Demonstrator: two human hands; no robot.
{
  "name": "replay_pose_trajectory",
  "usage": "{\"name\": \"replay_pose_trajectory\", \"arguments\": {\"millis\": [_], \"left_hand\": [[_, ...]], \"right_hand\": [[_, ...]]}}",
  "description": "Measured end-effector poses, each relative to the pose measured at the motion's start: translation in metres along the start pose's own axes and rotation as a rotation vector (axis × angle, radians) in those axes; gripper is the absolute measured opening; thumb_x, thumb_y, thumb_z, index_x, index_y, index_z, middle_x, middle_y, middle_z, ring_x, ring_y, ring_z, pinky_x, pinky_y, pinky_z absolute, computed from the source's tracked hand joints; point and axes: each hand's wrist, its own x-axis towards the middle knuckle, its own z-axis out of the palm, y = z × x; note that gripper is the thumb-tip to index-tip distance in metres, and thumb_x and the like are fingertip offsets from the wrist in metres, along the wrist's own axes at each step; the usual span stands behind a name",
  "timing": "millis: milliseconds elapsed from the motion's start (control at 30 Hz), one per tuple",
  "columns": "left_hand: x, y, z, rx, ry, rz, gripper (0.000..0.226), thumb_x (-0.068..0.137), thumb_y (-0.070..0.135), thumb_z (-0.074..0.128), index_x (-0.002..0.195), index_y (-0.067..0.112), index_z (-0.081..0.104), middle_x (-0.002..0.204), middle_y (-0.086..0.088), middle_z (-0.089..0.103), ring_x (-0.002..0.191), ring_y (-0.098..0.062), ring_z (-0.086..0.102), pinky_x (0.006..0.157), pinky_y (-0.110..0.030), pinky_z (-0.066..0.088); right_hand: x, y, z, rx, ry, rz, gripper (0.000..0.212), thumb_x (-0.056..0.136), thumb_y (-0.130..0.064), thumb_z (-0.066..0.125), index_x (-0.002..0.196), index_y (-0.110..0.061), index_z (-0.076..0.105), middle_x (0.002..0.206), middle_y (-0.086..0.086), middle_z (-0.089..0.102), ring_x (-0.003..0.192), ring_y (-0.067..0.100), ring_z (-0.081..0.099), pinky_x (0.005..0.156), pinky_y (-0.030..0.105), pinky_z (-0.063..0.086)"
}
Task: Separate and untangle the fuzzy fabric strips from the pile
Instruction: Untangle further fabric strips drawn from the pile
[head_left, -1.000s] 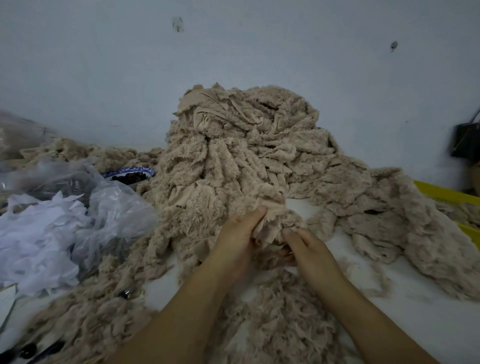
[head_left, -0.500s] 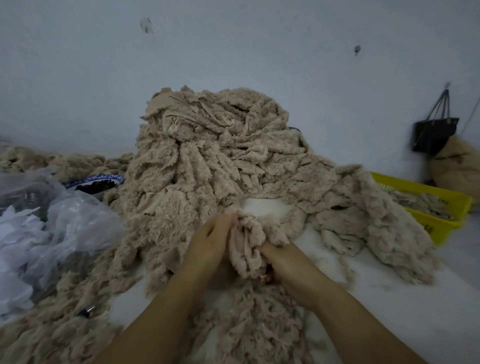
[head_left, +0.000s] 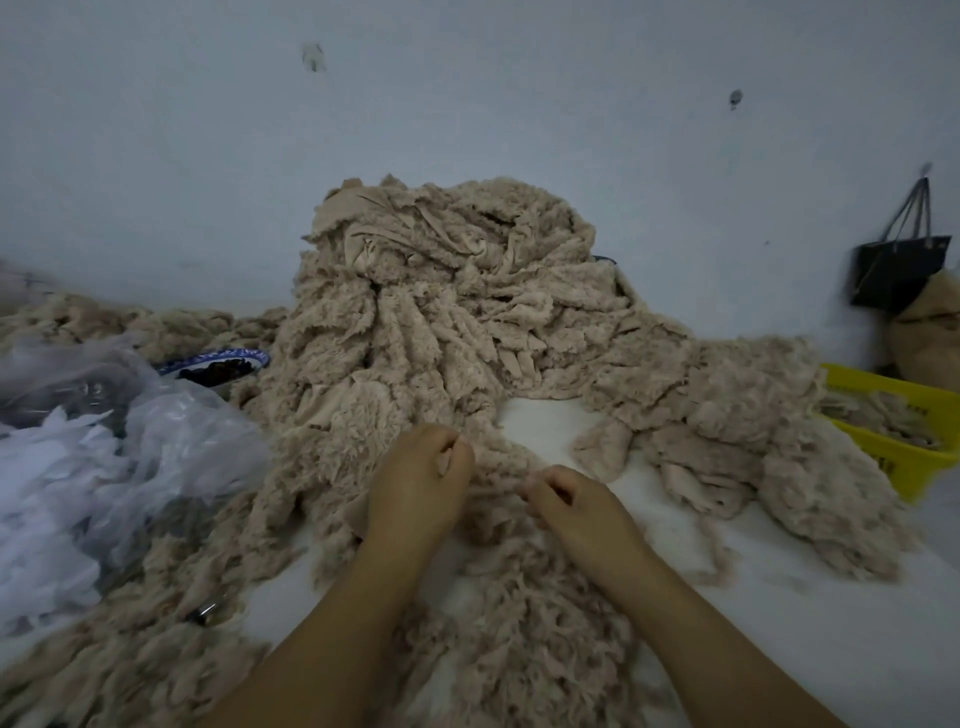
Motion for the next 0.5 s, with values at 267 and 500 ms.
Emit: {"name": "replay_pose_trajectory", "arguments": {"millis": [267, 500], "left_hand": [[0.006, -0.034, -0.012, 0.331, -0.202, -0.326, 0.044, 0.099, 0.031, 0.051, 0.138, 0.011, 0.045, 0.142, -0.011, 0.043, 0.127, -0.030, 0.045, 0.103, -0.039, 0.041], [0.009, -0.023, -0.010, 0.113, 0.006, -0.122, 0.024, 0.102, 0.019, 0.048, 0.110, 0.004, 0.066, 0.107, -0.007, 0.057, 0.100, -0.026, 0.055, 0.079, -0.031, 0.042]], "right_hand": [[-0.004, -0.001, 0.001, -0.094, -0.074, -0.031, 0.025, 0.099, -0.041, 0.050, 0.085, -0.033, 0.070, 0.091, -0.012, 0.070, 0.085, 0.002, 0.063, 0.073, 0.020, 0.049], [-0.004, 0.000, 0.003, -0.104, -0.052, -0.069, 0.025, 0.098, -0.038, 0.051, 0.082, -0.032, 0.069, 0.087, -0.011, 0.069, 0.079, -0.002, 0.061, 0.062, 0.010, 0.043]]}}
